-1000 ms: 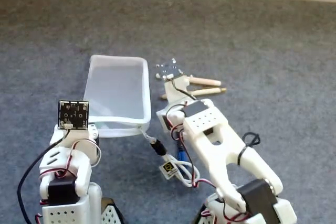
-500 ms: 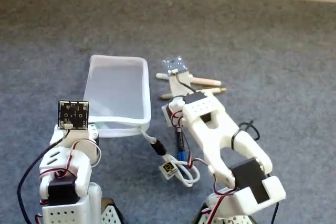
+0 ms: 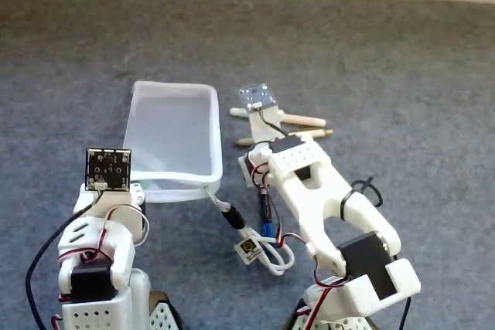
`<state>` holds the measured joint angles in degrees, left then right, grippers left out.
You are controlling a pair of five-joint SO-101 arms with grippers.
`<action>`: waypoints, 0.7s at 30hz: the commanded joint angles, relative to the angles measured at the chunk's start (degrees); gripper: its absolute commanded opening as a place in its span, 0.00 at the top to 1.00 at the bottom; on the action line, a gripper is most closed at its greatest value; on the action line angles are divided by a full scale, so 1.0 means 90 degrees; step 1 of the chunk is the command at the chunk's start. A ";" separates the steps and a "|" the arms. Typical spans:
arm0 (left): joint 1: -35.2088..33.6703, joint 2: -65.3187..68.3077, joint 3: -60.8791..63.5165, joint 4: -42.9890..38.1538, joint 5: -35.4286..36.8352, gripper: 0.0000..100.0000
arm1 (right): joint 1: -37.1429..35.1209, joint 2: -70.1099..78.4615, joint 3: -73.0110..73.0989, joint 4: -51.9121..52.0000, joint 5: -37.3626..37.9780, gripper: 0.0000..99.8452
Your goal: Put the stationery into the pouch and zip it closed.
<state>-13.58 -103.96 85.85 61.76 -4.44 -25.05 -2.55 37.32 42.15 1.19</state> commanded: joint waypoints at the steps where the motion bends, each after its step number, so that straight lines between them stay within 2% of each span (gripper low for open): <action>1: -0.0093 0.0054 -0.0396 0.0176 -0.0039 0.99 | 0.0054 -0.0024 -0.0269 -0.0073 0.0000 0.84; 4: -0.0093 0.0054 -0.0396 0.0176 -0.0039 0.99 | 0.0044 -0.0024 -0.0259 -0.0073 0.0000 0.84; 8: -0.0093 0.0054 -0.0396 0.0176 -0.0039 0.99 | 0.0044 -0.0024 -0.0259 -0.0073 0.0000 0.90; 13: -0.0093 0.0054 -0.0484 0.0166 -0.0039 0.99 | 0.0044 -0.0024 -0.0249 -0.0073 -0.0010 0.90; 21: -0.0063 0.0122 -0.1392 0.0293 -0.0039 0.99 | 0.0044 -0.0024 -0.0151 -0.0073 -0.0010 0.90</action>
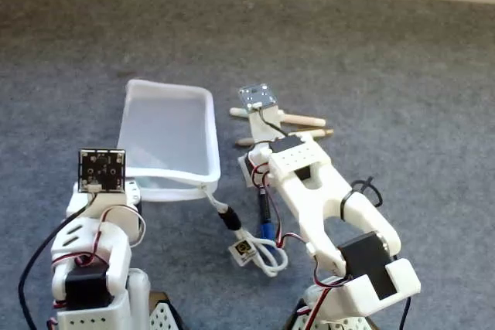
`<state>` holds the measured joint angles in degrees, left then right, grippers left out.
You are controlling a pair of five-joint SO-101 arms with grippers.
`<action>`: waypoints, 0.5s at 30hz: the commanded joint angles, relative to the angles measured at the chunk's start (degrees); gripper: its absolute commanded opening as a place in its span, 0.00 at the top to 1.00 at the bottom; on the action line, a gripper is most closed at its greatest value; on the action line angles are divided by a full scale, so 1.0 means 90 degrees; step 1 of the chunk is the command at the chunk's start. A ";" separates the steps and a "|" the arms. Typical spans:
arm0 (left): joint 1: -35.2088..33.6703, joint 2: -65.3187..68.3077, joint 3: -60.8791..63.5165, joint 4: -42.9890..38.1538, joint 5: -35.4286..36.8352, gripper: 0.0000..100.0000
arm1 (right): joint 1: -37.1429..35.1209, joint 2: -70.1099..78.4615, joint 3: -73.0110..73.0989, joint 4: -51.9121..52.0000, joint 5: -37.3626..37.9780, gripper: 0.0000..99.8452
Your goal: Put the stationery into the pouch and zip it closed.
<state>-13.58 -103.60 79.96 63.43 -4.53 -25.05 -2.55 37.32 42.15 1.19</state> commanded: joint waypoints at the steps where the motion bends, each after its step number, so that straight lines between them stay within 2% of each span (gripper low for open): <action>1: -0.0054 0.0083 -0.0874 0.0176 -0.0029 0.99 | 0.0044 -0.0024 -0.0142 -0.0073 0.0000 0.90; 8: -0.0044 0.0357 -0.2037 0.0449 -0.0029 0.99 | 0.0015 -0.0024 -0.0112 -0.0073 0.0000 0.90; 15: -0.0073 0.2672 -0.3375 0.0449 0.0010 0.99 | -0.0054 -0.0015 -0.0103 -0.0073 0.0000 0.90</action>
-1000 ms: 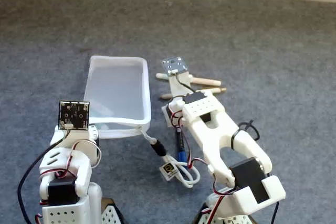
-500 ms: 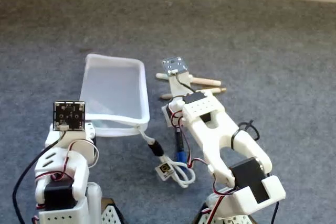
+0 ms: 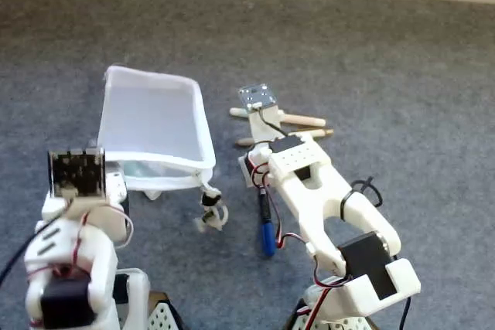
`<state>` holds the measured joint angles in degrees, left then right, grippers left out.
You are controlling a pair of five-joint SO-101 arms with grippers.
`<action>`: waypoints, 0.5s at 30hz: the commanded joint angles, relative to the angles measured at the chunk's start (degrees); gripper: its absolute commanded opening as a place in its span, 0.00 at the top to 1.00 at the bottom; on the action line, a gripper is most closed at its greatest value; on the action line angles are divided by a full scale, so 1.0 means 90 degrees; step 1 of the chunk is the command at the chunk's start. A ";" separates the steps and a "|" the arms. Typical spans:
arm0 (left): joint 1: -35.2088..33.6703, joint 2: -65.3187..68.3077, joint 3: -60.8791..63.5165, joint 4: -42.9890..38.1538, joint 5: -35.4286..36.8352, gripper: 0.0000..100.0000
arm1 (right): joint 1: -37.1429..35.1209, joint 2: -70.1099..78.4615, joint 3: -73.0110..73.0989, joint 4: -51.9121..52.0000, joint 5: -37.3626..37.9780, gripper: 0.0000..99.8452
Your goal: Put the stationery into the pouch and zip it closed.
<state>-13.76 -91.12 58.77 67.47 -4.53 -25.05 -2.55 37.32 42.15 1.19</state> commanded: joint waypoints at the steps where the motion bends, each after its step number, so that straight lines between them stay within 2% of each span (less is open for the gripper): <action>1: -0.0054 0.1529 -0.1255 0.0000 0.0010 0.99 | -0.0054 -0.0015 -0.0103 -0.0073 0.0000 0.90; 10: -0.0054 0.2535 -0.3033 0.0899 0.0147 0.99 | -0.0044 0.1079 -0.0484 0.0239 0.0000 0.91; 15: -0.0034 0.3013 -0.3541 0.1172 0.0274 0.99 | -0.0015 0.1109 -0.1011 0.0493 0.0000 1.00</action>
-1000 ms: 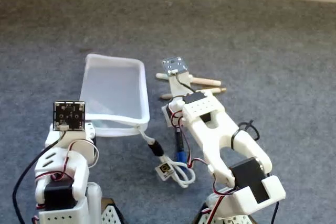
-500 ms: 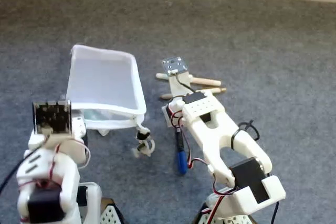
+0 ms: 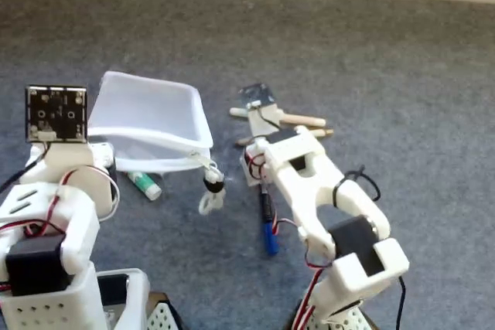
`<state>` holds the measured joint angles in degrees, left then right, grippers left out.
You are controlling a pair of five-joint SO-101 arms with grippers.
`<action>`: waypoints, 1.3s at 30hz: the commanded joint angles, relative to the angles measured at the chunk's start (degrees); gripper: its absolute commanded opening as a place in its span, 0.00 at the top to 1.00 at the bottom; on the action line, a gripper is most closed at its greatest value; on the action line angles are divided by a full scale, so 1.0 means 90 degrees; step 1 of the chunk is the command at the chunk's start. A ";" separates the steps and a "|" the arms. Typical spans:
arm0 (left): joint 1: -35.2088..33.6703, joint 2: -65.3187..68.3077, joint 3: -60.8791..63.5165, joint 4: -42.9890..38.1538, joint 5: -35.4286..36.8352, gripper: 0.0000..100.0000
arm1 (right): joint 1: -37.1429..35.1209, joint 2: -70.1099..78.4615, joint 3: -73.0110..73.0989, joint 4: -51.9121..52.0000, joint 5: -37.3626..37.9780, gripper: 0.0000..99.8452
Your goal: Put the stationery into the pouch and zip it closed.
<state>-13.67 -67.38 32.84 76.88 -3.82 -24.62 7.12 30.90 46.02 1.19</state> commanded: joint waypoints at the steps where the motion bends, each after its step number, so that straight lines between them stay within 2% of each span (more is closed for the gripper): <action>1: -0.0044 0.0503 -0.0767 0.0176 0.0205 0.99 | -0.0063 0.0015 -0.0308 0.0073 0.0000 0.99; 6: -0.0044 0.1226 -0.1402 0.0547 0.0205 0.99 | 0.0044 -0.0200 -0.0288 0.0093 -0.0039 0.99; 17: -0.0044 0.3150 -0.3150 0.1700 0.0430 0.99 | 0.0142 -0.1753 0.0669 0.0044 -0.0049 0.99; 20: -0.0054 0.3678 -0.3560 0.1924 0.0430 0.99 | 0.0142 -0.2154 0.0845 0.0044 -0.0352 0.99; 28: -0.0044 0.4195 -0.3580 0.1905 0.0440 0.99 | 0.0142 -0.3443 0.1324 0.0093 -0.0625 0.99; 39: -0.0044 0.4225 -0.3560 0.1895 0.0440 0.99 | -0.0112 -0.6315 0.1978 0.0083 -0.0625 0.99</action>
<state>-13.93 -29.58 3.03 94.02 -0.57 -24.18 -42.73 49.19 46.37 -4.00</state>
